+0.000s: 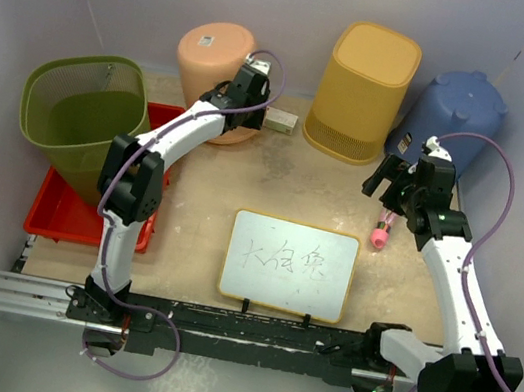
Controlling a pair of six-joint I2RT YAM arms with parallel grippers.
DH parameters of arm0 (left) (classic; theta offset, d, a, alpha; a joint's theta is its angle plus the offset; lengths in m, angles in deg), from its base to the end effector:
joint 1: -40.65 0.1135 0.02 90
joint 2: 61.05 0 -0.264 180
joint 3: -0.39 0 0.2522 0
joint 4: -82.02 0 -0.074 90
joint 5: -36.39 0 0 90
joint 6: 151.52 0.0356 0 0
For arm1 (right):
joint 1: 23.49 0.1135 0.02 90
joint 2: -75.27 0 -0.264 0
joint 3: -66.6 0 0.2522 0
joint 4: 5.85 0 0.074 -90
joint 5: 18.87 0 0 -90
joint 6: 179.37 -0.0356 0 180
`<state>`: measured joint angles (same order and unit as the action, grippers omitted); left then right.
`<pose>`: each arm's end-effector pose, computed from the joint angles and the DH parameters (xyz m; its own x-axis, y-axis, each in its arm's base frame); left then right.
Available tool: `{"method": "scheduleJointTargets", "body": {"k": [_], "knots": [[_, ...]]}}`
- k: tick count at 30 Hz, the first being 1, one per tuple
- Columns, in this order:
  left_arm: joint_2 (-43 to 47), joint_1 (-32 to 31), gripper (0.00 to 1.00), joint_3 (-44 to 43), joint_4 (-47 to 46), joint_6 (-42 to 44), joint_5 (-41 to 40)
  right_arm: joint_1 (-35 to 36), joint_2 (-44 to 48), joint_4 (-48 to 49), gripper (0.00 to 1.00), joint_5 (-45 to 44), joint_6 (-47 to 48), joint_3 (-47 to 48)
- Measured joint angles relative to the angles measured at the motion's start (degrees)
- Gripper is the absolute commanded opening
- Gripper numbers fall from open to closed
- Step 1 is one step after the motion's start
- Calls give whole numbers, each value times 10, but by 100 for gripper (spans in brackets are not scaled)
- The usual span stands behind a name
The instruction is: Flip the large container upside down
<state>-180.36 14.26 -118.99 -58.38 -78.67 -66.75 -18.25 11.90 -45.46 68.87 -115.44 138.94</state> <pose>0.4383 -0.2084 0.2748 -0.6261 -0.0099 -0.7797 0.0954 0.9914 -0.0892 0.2442 0.0210 0.3330 -0.4811 0.3968 -0.7817 0.1714 0.9170 0.3601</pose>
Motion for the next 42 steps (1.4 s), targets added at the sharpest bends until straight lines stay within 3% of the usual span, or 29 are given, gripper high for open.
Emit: {"method": "scheduleJointTargets", "body": {"k": [5, 14, 19, 35, 42], "knots": [[-1, 0, 44, -2, 4, -2, 20, 0, 11, -3, 100, -2, 1, 0], [-17, -75, 44, 2, -20, -19, 86, 0, -15, -3, 99, 6, 1, 0], [-57, -95, 40, -11, -20, -22, 102, 0, -16, -3, 100, 6, 1, 0], [-185, 0, 39, -132, -13, -16, 114, 0, -14, -4, 100, 3, 4, 0], [-196, 15, 44, -157, 0, 18, 63, 0, -15, -5, 100, 3, 6, 0]]}}
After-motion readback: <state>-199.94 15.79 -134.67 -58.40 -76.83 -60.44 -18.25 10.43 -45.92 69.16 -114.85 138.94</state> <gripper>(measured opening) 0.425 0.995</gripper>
